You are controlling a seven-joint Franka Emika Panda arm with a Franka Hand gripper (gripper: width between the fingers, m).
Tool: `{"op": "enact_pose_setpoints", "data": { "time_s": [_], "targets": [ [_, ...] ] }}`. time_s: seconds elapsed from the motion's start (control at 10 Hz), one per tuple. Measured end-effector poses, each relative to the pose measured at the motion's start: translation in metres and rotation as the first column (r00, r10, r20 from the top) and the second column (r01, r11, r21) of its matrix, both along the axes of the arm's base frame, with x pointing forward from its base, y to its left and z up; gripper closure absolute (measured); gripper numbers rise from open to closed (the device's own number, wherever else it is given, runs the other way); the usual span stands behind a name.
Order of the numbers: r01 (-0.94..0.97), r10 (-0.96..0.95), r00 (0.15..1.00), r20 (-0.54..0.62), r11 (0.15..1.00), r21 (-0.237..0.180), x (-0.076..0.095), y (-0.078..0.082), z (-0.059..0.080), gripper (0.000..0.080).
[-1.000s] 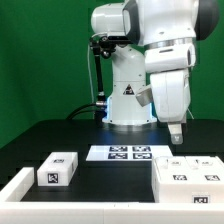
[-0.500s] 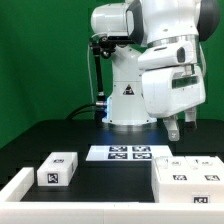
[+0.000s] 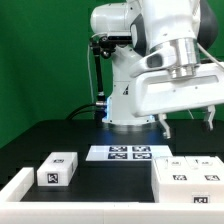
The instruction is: Assemble cabinet
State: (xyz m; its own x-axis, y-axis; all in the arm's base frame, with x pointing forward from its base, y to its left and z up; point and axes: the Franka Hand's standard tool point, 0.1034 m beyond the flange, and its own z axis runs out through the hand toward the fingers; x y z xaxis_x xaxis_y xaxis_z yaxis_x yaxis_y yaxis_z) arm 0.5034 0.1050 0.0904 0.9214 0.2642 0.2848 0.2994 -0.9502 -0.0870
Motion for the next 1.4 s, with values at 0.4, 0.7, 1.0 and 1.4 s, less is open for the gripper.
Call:
{"op": "enact_pose_setpoints", "data": {
  "time_s": [0.4, 0.7, 1.0, 1.4],
  "targets": [
    [0.221, -0.218, 0.975, -0.051, 0.973, 0.063, -0.001, -0.002, -0.003, 0.0150],
    [0.241, -0.237, 0.969, -0.061, 0.969, 0.050, -0.005, -0.003, -0.018, 0.0150],
    [0.218, -0.218, 0.976, -0.002, 0.974, 0.058, -0.012, 0.010, -0.018, 0.0150],
    [0.215, -0.224, 0.964, 0.140, 0.973, 0.078, -0.009, -0.001, -0.029, 0.0150]
  ]
}}
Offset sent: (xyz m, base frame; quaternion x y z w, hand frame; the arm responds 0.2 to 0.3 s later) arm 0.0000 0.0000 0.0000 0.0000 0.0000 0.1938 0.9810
